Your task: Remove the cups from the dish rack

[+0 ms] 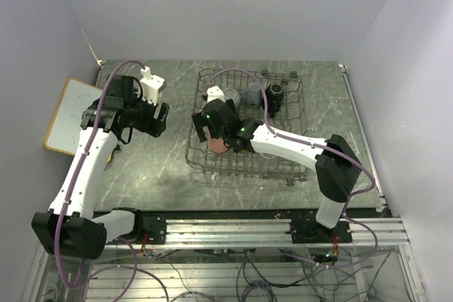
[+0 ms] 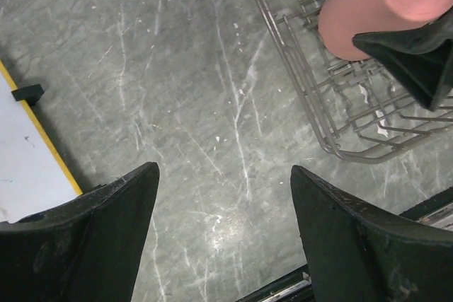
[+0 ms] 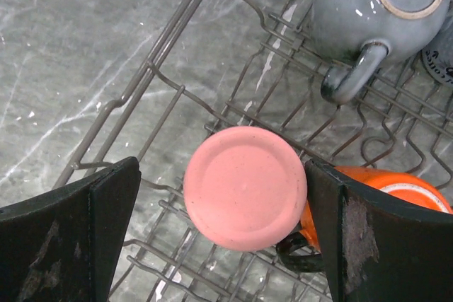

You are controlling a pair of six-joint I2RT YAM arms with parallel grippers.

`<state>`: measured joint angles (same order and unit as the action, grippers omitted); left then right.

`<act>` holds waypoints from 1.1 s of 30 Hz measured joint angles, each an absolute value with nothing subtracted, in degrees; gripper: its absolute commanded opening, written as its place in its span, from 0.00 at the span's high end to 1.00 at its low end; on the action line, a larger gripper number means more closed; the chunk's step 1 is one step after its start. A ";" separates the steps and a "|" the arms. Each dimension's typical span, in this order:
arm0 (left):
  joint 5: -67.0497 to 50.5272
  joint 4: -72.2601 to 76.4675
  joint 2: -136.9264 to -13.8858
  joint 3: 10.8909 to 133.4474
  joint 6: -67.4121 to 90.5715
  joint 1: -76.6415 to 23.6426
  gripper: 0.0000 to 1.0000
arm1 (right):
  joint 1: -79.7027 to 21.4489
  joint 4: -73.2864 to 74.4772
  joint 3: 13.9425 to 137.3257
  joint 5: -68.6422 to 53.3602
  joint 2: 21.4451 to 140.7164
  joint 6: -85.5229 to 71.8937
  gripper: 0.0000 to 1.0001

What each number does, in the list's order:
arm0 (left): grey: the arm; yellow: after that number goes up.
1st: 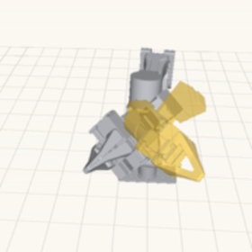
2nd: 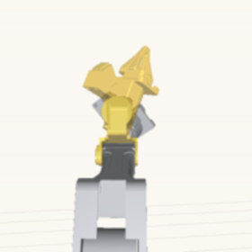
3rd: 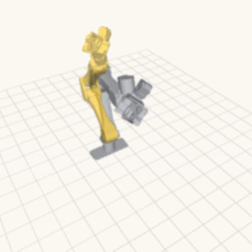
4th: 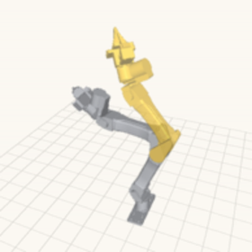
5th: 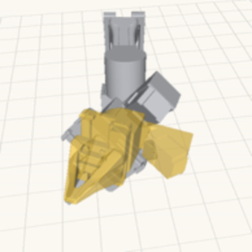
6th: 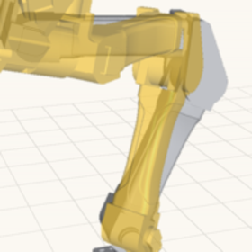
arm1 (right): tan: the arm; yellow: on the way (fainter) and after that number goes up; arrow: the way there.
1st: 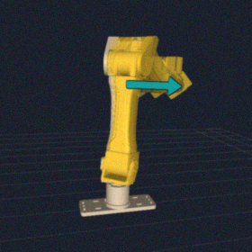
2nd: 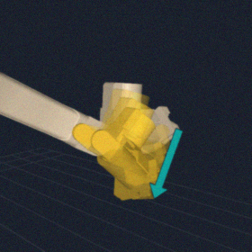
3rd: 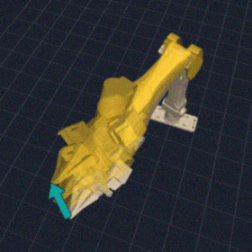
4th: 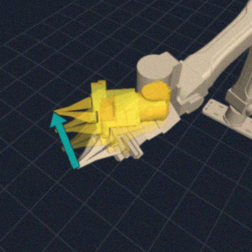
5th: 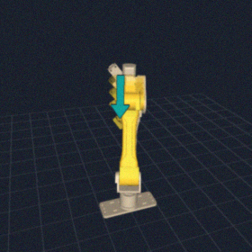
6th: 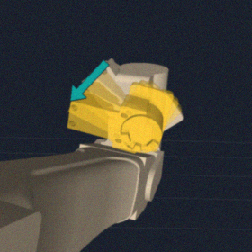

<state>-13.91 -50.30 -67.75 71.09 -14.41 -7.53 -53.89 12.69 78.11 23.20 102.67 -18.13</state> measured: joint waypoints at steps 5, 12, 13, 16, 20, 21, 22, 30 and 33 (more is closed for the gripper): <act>-16.47 -50.28 -66.13 70.37 -14.76 -7.53 0.14 | -54.54 13.06 76.73 24.47 102.69 -18.17 0.04; -19.62 -50.13 -62.94 69.78 -15.38 -7.42 0.14 | -54.46 14.11 77.89 25.32 105.03 -18.04 0.16; -19.99 -50.11 -62.41 69.67 -15.46 -7.40 0.14 | -54.46 14.33 78.37 25.39 105.75 -18.00 0.19; -21.15 -49.93 -60.66 69.56 -15.46 -7.38 0.14 | -54.43 14.90 79.02 26.13 106.96 -17.87 0.30; -21.67 -49.04 -59.88 68.88 -15.51 -7.35 0.15 | -54.35 15.35 79.02 26.68 106.98 -18.15 0.46; -21.76 -48.77 -59.70 68.38 -15.55 -7.35 0.15 | -54.35 15.40 79.02 26.83 106.94 -18.15 0.49; -21.93 -48.31 -59.44 67.42 -15.62 -7.33 0.14 | -54.35 15.57 79.02 26.89 106.85 -18.13 0.52; -23.62 -44.14 -51.90 57.45 -17.43 -7.29 0.12 | -53.69 19.29 80.16 25.58 102.61 -17.96 0.64; -25.19 -41.85 -47.29 54.89 -20.23 -7.27 0.02 | -52.49 20.12 81.67 22.28 99.15 -18.68 0.64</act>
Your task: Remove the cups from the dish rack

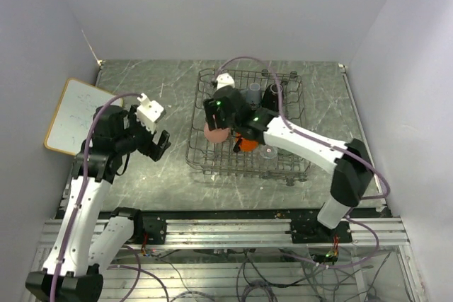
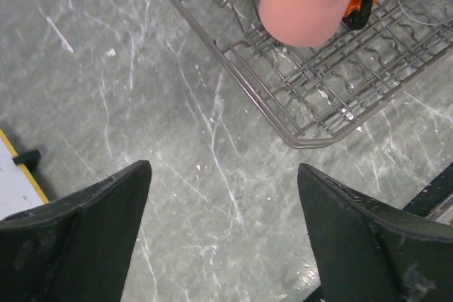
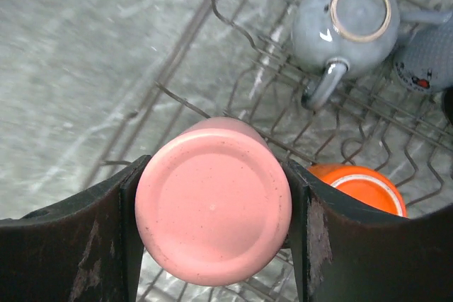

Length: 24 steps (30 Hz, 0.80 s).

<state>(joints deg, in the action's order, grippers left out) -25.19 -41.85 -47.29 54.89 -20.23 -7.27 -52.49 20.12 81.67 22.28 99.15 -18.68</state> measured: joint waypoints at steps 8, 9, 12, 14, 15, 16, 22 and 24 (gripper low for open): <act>-28.99 -33.45 -36.91 44.77 -28.75 -7.27 0.01 | -44.42 18.48 82.15 4.86 88.36 -25.96 0.63; -29.76 -32.21 -35.79 43.75 -30.22 -7.27 0.01 | -43.35 18.13 82.19 2.22 87.55 -27.11 0.63; -32.51 -28.27 -32.84 41.47 -35.07 -7.27 0.01 | -41.32 16.82 81.91 -4.97 86.28 -30.81 0.63; -34.52 -25.50 -30.79 39.90 -38.44 -7.27 0.00 | -40.56 14.61 80.62 -10.22 85.52 -33.87 0.63; -35.51 -23.79 -29.56 39.20 -40.12 -7.27 0.00 | -40.45 13.23 79.68 -12.60 85.14 -35.55 0.63; -36.47 -22.11 -28.49 38.59 -41.67 -7.27 0.01 | -40.42 11.64 78.63 -14.85 84.84 -37.28 0.63; -40.86 -14.13 -23.09 35.07 -49.84 -7.27 0.04 | -40.47 0.32 71.96 -26.15 84.86 -48.64 0.68; -42.09 -11.92 -21.65 34.00 -51.44 -7.27 0.03 | -40.45 -4.32 70.19 -29.19 85.62 -52.93 0.69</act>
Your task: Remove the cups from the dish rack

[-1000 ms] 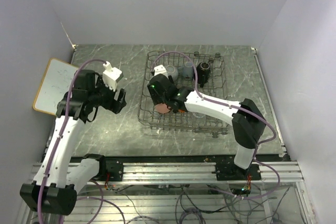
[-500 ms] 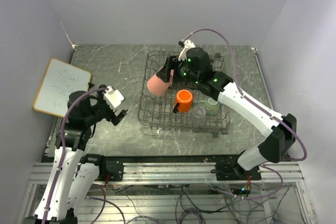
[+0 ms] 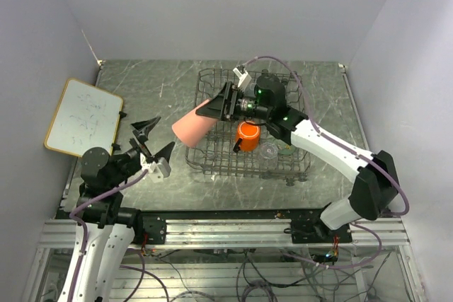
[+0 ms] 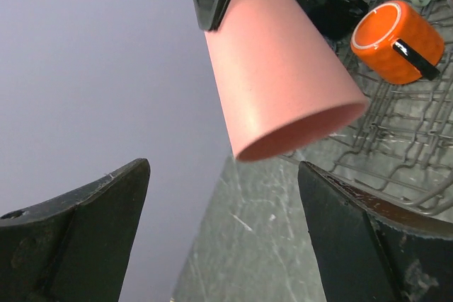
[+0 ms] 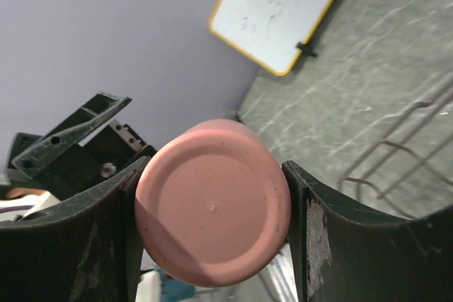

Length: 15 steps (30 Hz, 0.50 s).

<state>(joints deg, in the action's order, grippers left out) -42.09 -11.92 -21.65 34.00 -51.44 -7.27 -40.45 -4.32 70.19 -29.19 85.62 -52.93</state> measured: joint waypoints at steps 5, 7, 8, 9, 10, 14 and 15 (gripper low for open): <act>-44.34 -10.13 -19.00 33.06 -54.96 -7.27 0.06 | -40.49 -13.82 67.68 -34.28 87.83 -61.54 0.69; -45.21 -9.80 -17.72 32.80 -55.64 -7.27 0.10 | -40.53 -16.27 67.20 -35.24 88.01 -63.57 0.70; -45.63 -9.15 -17.08 32.49 -55.81 -7.27 0.13 | -40.60 -17.47 66.98 -35.64 88.01 -64.66 0.71; -45.98 -8.49 -16.58 32.18 -55.99 -7.27 0.16 | -40.64 -18.79 66.78 -36.03 88.01 -65.45 0.71; -46.33 -7.92 -16.27 31.92 -56.23 -7.27 0.19 | -40.82 -20.18 66.48 -36.42 88.01 -66.50 0.71; -46.65 -4.54 -16.27 30.87 -56.23 -7.27 0.22 | -41.41 -23.35 65.21 -37.12 88.01 -68.51 0.71; -46.68 -3.16 -16.34 30.55 -55.86 -7.27 0.22 | -41.65 -23.81 64.90 -37.23 88.01 -68.69 0.71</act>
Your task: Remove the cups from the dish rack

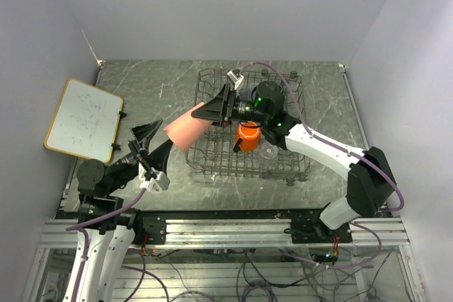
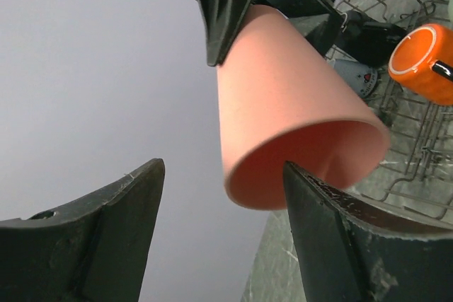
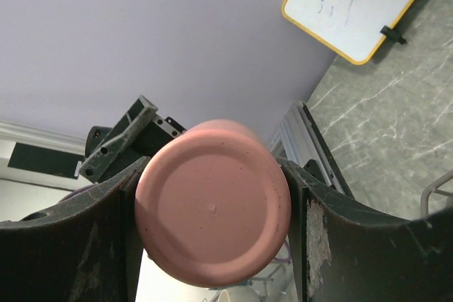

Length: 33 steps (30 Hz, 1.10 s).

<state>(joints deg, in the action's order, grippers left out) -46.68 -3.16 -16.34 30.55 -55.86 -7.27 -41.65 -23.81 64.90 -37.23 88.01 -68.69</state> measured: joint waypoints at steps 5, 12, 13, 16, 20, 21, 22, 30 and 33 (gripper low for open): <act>-47.53 0.78 -17.67 30.28 -54.89 -7.27 0.45 | -43.18 -25.69 63.75 -37.56 88.01 -70.17 0.71; -50.28 -8.34 -22.52 36.23 -62.37 -7.22 0.75 | -45.43 -30.87 63.61 -38.15 89.58 -73.49 0.68; -50.22 -10.20 -23.24 37.50 -63.61 -7.20 0.78 | -45.52 -31.57 63.61 -38.26 90.00 -74.04 0.63; -49.74 -10.59 -23.57 37.91 -63.75 -7.16 0.93 | -45.50 -31.79 63.61 -38.65 90.24 -75.02 0.18; -48.97 -8.88 -22.87 37.23 -59.59 -7.16 0.93 | -44.29 -29.28 63.61 -38.06 89.69 -74.08 0.00; -48.16 -8.86 -23.09 37.21 -58.11 -7.16 0.93 | -43.38 -27.46 63.64 -37.47 89.23 -72.88 0.00; -47.00 -8.78 -23.59 37.26 -55.88 -7.16 0.93 | -41.87 -24.23 63.64 -36.32 88.47 -71.37 0.00; -25.52 -14.76 -43.24 49.45 -34.83 -7.16 0.93 | -31.16 5.04 70.02 -17.47 79.33 -54.70 0.00; -16.80 -20.97 -57.84 62.24 -29.52 -7.16 0.93 | -30.74 10.92 71.09 -11.99 76.82 -50.26 0.00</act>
